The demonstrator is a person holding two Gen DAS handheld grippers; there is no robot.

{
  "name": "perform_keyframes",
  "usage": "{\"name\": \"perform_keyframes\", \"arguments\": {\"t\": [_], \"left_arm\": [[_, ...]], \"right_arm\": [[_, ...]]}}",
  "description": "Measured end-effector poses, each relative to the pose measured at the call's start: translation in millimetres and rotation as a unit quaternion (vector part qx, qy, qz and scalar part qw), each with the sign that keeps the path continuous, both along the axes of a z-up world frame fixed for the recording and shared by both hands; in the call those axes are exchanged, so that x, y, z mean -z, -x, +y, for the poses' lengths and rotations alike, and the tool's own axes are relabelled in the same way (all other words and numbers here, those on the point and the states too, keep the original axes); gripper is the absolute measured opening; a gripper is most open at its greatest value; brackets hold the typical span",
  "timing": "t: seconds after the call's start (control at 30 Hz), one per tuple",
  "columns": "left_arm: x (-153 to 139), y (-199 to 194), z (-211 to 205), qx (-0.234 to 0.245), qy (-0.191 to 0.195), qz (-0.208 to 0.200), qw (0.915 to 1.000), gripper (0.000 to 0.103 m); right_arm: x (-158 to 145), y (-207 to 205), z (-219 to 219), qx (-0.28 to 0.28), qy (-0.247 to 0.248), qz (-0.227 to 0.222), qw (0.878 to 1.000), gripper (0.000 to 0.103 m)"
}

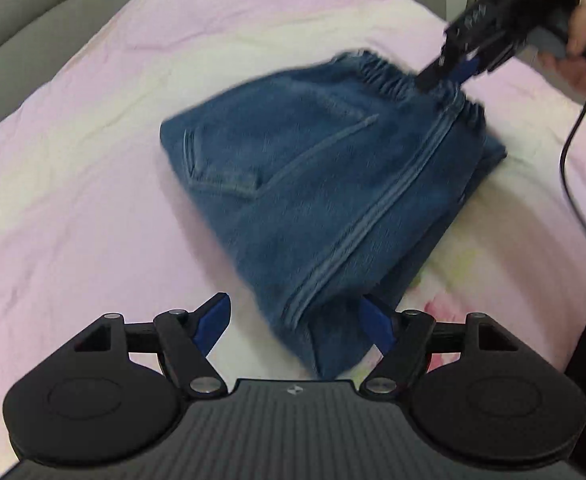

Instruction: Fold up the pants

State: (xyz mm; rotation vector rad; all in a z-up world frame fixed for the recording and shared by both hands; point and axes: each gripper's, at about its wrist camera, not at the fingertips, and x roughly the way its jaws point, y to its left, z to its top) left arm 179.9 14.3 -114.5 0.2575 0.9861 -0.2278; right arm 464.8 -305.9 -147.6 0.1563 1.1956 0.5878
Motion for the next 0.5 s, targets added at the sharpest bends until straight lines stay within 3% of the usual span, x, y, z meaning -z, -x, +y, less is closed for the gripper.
{"name": "perform_keyframes", "arguments": {"t": [0.03,0.1,0.13,0.23,0.33,0.43,0.5], "left_arm": [[5,1,2,-0.005,-0.002,0.002,1.0000,0.086],[13,0,6,-0.022,0.005,0.008,0.9997,0.081],[15,-4,7,-0.030,0.022,0.012,0.9992,0.077],[19,-12,12,-0.049,0.075,0.024,0.9957,0.049],[20,-15,12,-0.068,0.072,0.023,0.9948,0.036],[18,-13,20,-0.084,0.081,0.025,0.9928,0.026],[15,-11,27,-0.087,0.080,0.030,0.9925,0.023]], "right_arm": [[-3,1,1,0.001,0.005,-0.004,1.000,0.031],[-15,8,3,-0.009,0.017,-0.031,0.999,0.009],[-23,12,3,-0.014,0.020,-0.045,0.999,0.009],[-56,34,2,-0.034,0.014,-0.081,0.996,0.006],[-82,62,4,-0.072,0.032,-0.132,0.988,0.004],[-79,81,0,-0.098,0.075,-0.154,0.980,0.003],[-62,85,-8,-0.094,0.098,-0.139,0.981,0.002]]}}
